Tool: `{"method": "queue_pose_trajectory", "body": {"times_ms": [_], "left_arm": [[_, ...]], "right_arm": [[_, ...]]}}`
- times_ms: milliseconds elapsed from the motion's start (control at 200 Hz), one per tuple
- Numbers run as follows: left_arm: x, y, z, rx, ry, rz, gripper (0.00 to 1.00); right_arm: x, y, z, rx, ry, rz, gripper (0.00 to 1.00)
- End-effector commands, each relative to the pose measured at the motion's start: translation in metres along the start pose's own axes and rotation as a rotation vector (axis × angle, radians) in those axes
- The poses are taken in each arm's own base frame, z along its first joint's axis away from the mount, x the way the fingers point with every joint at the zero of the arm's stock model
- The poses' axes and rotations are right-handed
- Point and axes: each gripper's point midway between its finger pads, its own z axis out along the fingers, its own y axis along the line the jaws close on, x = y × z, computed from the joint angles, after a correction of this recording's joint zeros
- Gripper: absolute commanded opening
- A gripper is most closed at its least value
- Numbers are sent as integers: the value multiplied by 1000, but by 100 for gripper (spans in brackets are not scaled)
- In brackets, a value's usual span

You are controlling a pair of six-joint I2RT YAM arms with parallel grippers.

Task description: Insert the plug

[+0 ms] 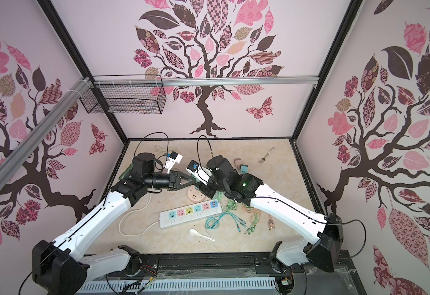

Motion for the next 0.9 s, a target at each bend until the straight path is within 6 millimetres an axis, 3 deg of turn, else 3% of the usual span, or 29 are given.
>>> {"method": "queue_pose_trajectory", "body": {"times_ms": [0, 175, 345, 495, 640, 750, 895], "left_arm": [[-7, -7, 0, 11, -12, 25, 30], [-7, -6, 0, 7, -13, 21, 19], [-8, -5, 0, 2, -19, 22, 9], [-10, -2, 1, -7, -28, 24, 1], [-13, -3, 0, -3, -49, 39, 0], [-17, -10, -2, 23, -82, 77, 0], [-25, -28, -9, 100, -167, 160, 0]], "right_arm": [[0, 7, 1, -18, 2, -25, 29], [5, 7, -1, -12, 6, -26, 31], [3, 4, -9, 11, -38, 46, 46], [-9, 7, -34, -13, -171, 163, 58], [-18, 2, -64, -82, -317, 317, 67], [-26, -1, -85, -169, -433, 434, 70], [-38, 13, -102, -294, -545, 497, 73]]}}
